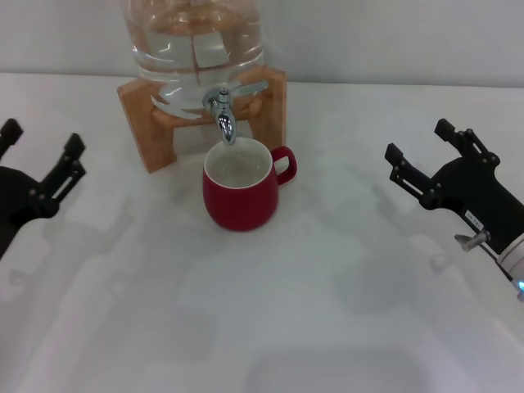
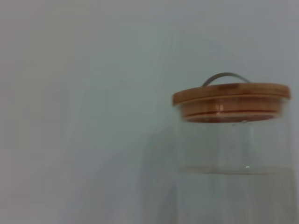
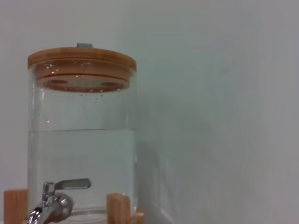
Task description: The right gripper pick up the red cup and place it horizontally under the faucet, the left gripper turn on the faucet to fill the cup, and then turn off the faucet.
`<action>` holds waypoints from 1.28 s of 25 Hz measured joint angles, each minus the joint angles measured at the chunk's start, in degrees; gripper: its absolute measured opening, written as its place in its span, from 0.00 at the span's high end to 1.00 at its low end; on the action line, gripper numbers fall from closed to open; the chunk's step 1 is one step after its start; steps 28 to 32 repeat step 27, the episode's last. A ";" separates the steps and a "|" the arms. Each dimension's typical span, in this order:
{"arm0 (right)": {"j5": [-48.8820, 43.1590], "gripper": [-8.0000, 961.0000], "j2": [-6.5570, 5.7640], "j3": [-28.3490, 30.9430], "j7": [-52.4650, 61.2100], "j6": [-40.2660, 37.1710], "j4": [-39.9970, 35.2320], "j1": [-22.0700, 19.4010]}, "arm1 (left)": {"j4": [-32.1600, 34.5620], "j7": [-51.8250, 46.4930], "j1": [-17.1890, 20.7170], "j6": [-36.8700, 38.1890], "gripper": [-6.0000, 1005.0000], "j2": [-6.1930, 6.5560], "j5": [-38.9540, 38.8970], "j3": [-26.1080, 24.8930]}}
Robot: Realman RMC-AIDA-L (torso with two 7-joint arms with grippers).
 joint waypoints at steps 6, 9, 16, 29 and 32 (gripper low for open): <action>0.02 0.11 -0.01 1.00 0.07 0.24 0.00 0.17 | -3.58 -0.13 -1.81 -1.69 0.14 0.07 -0.10 -2.50; 0.02 0.11 -0.02 1.32 0.12 0.41 0.00 0.38 | -4.54 -0.16 -2.62 -1.72 0.14 0.15 -0.11 -3.04; -0.32 0.11 0.04 1.03 0.23 0.57 0.03 0.76 | -5.76 -0.22 -4.18 -1.86 0.14 0.19 -0.14 -3.34; -0.61 0.11 0.16 -0.56 0.12 1.03 0.08 0.42 | -7.45 0.10 -4.91 -3.14 0.14 -0.03 0.17 -2.85; -0.61 0.11 0.16 -0.56 0.12 1.03 0.08 0.42 | -7.45 0.10 -4.91 -3.14 0.14 -0.03 0.17 -2.85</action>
